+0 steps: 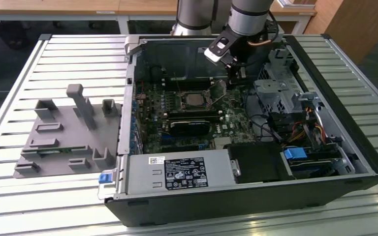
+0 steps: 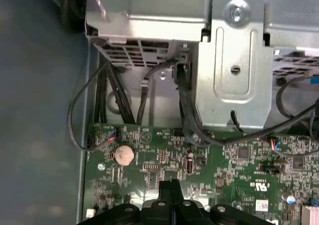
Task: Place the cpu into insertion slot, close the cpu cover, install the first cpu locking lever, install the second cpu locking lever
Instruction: 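Close the cpu cover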
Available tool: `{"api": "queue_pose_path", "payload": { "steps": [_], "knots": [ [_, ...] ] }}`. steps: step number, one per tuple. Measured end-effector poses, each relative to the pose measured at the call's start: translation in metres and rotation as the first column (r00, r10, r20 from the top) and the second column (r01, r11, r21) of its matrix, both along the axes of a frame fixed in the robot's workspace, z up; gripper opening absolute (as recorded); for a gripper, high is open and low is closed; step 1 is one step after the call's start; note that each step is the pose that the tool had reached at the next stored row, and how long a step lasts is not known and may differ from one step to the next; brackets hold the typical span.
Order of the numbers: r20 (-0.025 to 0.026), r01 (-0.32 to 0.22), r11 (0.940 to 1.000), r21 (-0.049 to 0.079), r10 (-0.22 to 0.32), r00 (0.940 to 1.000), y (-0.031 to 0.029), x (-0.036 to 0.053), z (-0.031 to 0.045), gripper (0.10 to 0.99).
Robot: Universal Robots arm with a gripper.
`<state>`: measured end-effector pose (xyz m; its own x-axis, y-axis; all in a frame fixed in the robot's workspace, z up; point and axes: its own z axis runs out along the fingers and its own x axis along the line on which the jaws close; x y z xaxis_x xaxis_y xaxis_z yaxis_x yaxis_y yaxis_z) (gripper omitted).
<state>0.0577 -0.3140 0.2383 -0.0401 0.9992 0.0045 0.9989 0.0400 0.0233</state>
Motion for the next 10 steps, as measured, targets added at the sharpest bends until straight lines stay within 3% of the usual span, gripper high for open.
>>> {"api": "queue_pose_path", "payload": {
  "steps": [10],
  "knots": [
    [0.0000,0.000,1.0000,0.000,0.000,1.0000,0.0000,-0.0146,0.0000,0.106]
  ]
}}
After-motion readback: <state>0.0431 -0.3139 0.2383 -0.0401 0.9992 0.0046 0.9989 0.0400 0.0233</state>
